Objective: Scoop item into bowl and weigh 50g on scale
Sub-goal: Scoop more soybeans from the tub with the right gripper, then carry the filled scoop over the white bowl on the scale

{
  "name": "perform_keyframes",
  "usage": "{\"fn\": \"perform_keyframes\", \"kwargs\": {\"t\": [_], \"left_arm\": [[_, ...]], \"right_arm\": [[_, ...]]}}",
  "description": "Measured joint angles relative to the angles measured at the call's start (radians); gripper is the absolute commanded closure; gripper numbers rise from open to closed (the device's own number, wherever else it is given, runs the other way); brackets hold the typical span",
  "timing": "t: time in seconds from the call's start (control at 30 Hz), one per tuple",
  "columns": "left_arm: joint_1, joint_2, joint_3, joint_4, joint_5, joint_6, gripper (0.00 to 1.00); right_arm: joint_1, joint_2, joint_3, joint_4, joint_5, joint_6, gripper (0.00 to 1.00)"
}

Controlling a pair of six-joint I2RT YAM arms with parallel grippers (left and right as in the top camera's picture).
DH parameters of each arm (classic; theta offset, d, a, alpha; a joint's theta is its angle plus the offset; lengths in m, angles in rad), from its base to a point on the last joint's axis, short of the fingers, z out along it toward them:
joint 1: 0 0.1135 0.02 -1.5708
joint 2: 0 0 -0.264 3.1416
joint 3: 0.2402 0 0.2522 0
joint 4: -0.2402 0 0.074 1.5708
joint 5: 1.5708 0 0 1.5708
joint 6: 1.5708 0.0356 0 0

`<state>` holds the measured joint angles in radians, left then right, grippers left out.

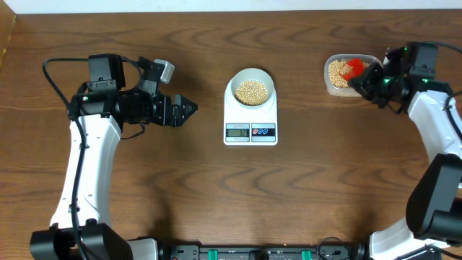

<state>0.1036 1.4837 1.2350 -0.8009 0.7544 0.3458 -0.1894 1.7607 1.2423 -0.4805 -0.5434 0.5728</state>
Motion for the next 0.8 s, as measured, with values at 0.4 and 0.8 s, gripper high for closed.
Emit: {"fn": "perform_keyframes", "kwargs": {"t": [0.4, 0.8], "left_arm": [[0.000, 0.000, 0.000, 0.000, 0.000, 0.000, 0.10], [0.000, 0.000, 0.000, 0.000, 0.000, 0.000, 0.10]], "right_arm": [[-0.075, 0.000, 0.000, -0.060, -0.167, -0.165, 0.99], [-0.108, 0.000, 0.000, -0.048, -0.307, -0.250, 0.99]]}}
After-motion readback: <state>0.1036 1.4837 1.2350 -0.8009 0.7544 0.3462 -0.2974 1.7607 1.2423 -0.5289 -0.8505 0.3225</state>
